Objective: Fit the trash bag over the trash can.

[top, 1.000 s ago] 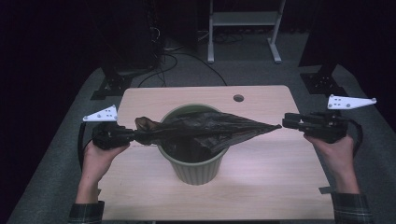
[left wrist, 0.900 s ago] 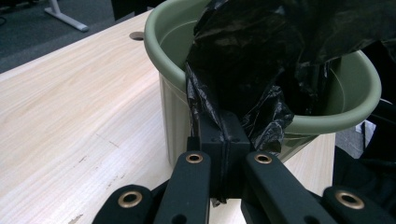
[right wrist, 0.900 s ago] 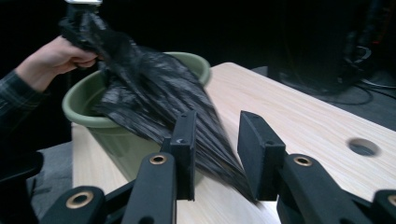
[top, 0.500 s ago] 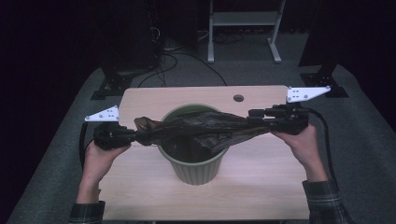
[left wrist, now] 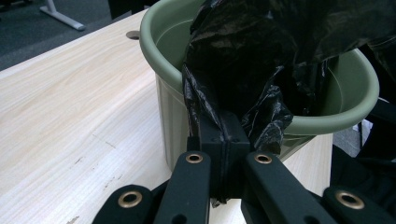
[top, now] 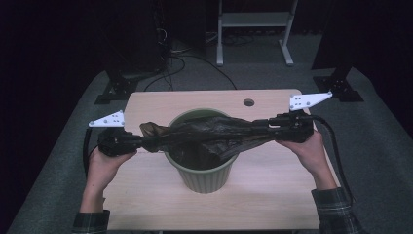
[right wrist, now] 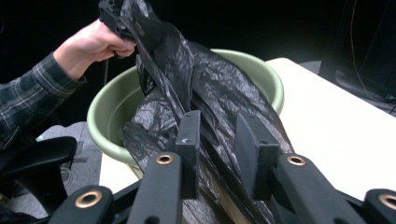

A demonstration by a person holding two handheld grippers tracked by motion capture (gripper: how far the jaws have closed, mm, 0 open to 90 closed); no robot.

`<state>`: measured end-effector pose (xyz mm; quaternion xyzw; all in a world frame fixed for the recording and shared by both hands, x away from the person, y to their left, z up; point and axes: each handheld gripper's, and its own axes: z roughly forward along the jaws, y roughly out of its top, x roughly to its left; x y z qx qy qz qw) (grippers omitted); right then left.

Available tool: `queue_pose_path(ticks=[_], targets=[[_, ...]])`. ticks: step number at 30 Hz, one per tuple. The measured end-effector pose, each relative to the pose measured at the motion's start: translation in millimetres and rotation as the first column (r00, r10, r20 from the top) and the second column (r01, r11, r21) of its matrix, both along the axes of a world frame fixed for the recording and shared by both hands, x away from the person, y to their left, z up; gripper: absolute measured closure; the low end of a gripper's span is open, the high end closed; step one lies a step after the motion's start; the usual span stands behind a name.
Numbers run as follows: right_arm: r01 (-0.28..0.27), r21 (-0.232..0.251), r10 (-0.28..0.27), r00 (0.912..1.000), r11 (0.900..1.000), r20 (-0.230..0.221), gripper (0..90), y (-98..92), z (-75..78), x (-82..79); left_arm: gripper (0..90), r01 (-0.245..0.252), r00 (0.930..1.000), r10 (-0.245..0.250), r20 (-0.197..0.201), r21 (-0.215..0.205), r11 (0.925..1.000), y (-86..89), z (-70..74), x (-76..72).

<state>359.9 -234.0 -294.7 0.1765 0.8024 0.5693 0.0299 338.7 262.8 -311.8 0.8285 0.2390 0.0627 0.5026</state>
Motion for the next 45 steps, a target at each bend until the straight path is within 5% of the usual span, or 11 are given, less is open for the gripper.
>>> queue_pose_path(ticks=[3, 11, 18, 26, 36, 45], targets=[[-0.003, -0.012, 0.003, 1.0, 1.0, -0.003, 82.7, 0.4, -2.0, 1.1, 89.7, 0.003, 1.0, -0.003, -0.004, 0.005, 1.0, -0.6, -0.5, 0.4], [-0.027, 0.028, 0.027, 0.9996, 0.999, -0.012, 88.8, -3.6, -0.3, 3.7, 89.4, -0.001, 1.0, 0.001, 0.003, 0.002, 1.0, 1.7, 0.6, -0.4], [-0.008, 0.026, 0.009, 0.9998, 1.0, -0.018, 89.9, -4.9, 0.3, 8.0, 56.0, -0.021, 0.9977, 0.025, 0.063, -0.056, 0.9982, 12.9, 16.1, -10.4], [0.008, 0.014, -0.008, 0.9996, 1.0, -0.026, 89.9, -1.4, -2.4, 12.7, 41.6, 0.016, 0.9904, -0.002, 0.138, -0.101, 0.9948, 21.4, 55.2, -27.6], [-0.001, 0.007, 0.001, 0.9997, 1.0, -0.023, 89.9, 3.0, -1.7, 13.2, 37.7, 0.067, 0.9802, -0.05, 0.192, -0.084, 0.9942, -14.6, 91.0, -14.3], [-0.007, 0.008, 0.007, 0.9999, 1.0, -0.014, 89.8, 3.1, 0.3, 11.9, 37.8, 0.119, 0.9784, -0.109, 0.176, -0.05, 0.9916, -55.1, 101.7, 7.6]])
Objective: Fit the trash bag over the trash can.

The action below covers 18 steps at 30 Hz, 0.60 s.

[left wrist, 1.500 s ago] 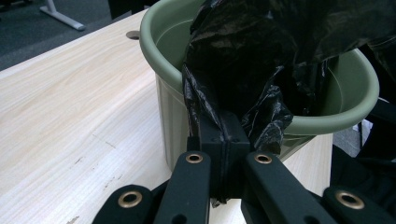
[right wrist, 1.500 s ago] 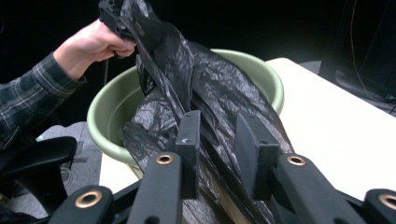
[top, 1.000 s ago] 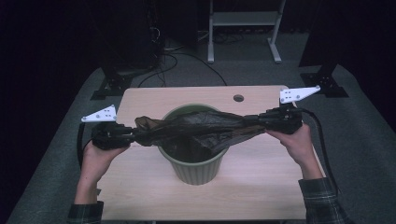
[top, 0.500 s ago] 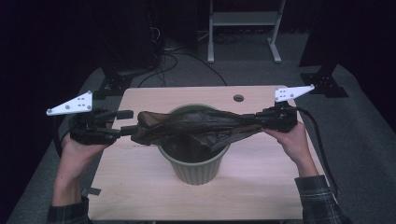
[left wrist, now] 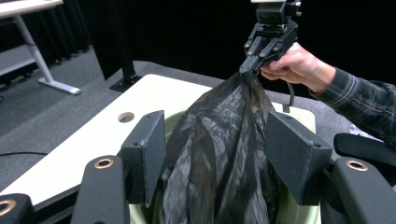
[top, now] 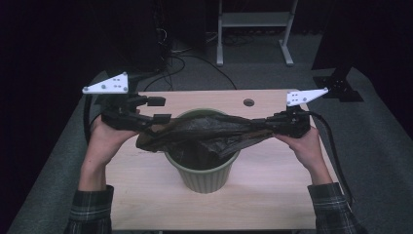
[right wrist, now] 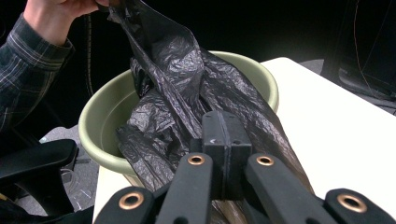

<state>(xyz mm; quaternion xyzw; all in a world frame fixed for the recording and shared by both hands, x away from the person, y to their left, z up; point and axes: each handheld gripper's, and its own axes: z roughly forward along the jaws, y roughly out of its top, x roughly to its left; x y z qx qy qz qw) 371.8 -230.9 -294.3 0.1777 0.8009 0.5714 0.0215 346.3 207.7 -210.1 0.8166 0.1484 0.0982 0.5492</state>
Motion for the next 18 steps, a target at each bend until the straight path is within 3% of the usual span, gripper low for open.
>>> queue_pose_path(ticks=[6, 14, 18], targets=[[-0.004, 0.005, 0.004, 1.0, 1.0, 0.003, 89.8, 0.2, 1.5, -0.4, 39.0, 0.006, 0.9997, -0.004, -0.026, 0.055, 0.9985, -20.7, -5.4, 13.4], [-0.014, 0.012, 0.013, 0.9997, 1.0, 0.018, 89.9, 0.6, 6.1, -1.9, 40.8, 0.007, 0.9973, 0.001, -0.073, 0.112, 0.9936, -30.5, -20.8, 24.9], [-0.013, 0.017, 0.013, 0.9997, 1.0, 0.021, 89.8, 0.2, 7.3, -2.4, 54.0, 0.013, 0.995, 0.002, -0.1, 0.146, 0.9891, -29.3, -28.1, 25.0]])
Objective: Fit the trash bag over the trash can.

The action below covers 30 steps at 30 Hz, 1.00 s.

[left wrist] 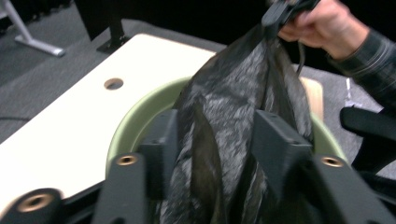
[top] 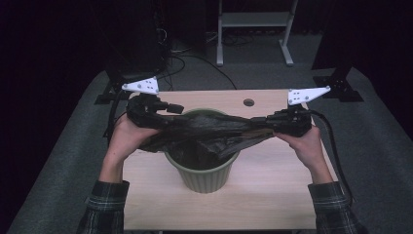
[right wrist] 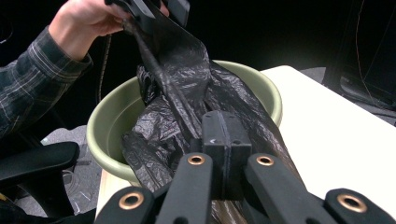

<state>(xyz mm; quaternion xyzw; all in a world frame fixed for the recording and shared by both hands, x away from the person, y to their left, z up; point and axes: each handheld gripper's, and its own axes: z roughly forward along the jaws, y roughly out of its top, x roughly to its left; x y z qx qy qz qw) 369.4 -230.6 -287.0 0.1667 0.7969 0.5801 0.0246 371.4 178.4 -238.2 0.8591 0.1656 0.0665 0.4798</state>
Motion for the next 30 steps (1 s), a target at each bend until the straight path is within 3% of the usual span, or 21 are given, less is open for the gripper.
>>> queue_pose_path(ticks=[5, 17, 22, 30], targets=[[-0.001, 0.001, 0.001, 1.0, 1.0, 0.002, 89.8, -0.7, 0.4, -0.8, 88.7, 0.008, 0.9997, -0.008, -0.024, 0.006, 0.9999, 6.7, -8.1, -0.8], [0.012, 0.016, -0.012, 0.9999, 1.0, 0.0, 85.0, 1.4, 4.4, 4.2, 89.9, -0.017, 0.9997, 0.016, -0.019, -0.041, 0.999, 23.7, -15.6, -5.8], [0.003, -0.01, -0.003, 1.0, 1.0, -0.001, 84.1, 9.5, 2.6, 5.3, 89.9, -0.026, 0.9995, 0.025, -0.017, -0.051, 0.9984, 27.7, -16.1, -5.9], [0.037, -0.047, -0.038, 0.9992, 0.998, -0.011, 79.1, 7.5, -5.5, 11.4, 89.9, -0.036, 0.9993, 0.035, -0.015, -0.079, 0.9962, 38.8, -15.8, -7.8]])
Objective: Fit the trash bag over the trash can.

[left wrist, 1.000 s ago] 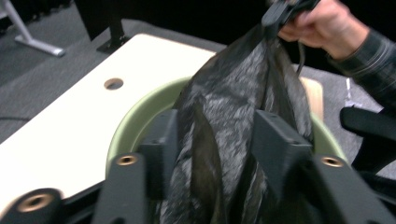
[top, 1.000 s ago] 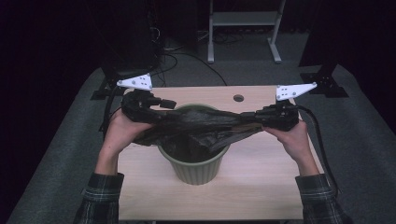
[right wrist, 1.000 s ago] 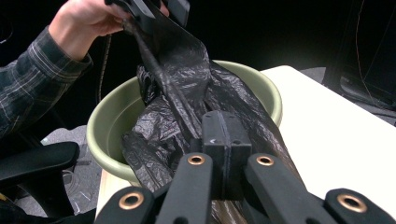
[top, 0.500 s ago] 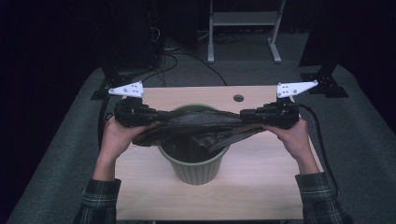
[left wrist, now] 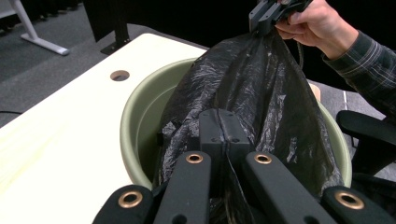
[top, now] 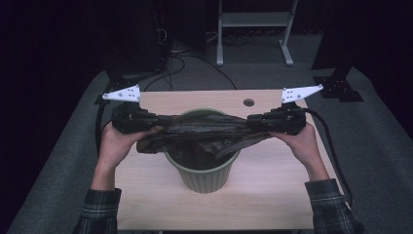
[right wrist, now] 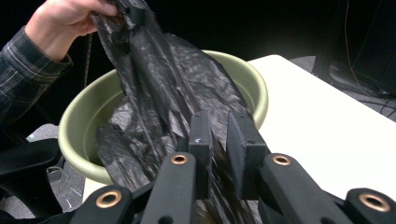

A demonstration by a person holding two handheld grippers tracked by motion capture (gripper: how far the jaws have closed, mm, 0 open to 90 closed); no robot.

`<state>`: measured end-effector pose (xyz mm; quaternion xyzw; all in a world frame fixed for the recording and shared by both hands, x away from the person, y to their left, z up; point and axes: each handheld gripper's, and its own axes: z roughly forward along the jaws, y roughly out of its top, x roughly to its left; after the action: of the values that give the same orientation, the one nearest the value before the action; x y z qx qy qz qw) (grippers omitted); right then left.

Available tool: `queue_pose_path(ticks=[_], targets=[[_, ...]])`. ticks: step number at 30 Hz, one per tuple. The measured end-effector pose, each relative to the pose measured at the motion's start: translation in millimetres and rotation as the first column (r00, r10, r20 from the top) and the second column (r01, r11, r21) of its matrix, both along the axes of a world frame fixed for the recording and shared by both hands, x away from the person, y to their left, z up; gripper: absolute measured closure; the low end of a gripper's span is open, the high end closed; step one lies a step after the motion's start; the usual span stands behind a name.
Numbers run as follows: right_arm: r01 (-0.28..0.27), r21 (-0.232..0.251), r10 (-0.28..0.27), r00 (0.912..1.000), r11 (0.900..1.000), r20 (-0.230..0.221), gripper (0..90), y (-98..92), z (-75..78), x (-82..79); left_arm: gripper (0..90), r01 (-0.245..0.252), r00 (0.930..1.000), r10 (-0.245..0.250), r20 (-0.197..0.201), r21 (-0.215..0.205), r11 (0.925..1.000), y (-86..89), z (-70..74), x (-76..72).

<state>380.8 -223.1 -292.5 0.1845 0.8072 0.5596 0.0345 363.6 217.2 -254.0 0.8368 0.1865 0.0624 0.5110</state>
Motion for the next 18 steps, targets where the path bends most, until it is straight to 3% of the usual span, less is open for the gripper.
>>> queue_pose_path(ticks=[3, 4, 9, 18], targets=[[0.0, -0.001, 0.0, 0.9999, 1.0, -0.01, 77.9, 0.1, -2.8, 2.0, 89.9, -0.004, 1.0, 0.004, -0.002, -0.004, 1.0, 1.4, -1.2, 0.8], [0.001, -0.003, -0.001, 1.0, 1.0, -0.01, 82.9, 1.0, -3.7, 2.5, 89.9, -0.005, 1.0, 0.005, 0.0, -0.004, 1.0, 1.9, -1.5, 1.3], [-0.011, 0.007, 0.011, 0.9998, 1.0, -0.014, 89.8, 4.0, -6.3, 5.3, 89.9, -0.011, 0.9999, 0.011, 0.0, -0.014, 0.9998, 4.1, -2.8, 2.0], [0.04, 0.052, -0.04, 0.9992, 0.998, -0.003, 89.8, 8.1, -7.3, 23.2, 89.9, -0.074, 0.9971, 0.075, 0.018, -0.007, 0.9972, 9.8, -10.4, 14.2]])
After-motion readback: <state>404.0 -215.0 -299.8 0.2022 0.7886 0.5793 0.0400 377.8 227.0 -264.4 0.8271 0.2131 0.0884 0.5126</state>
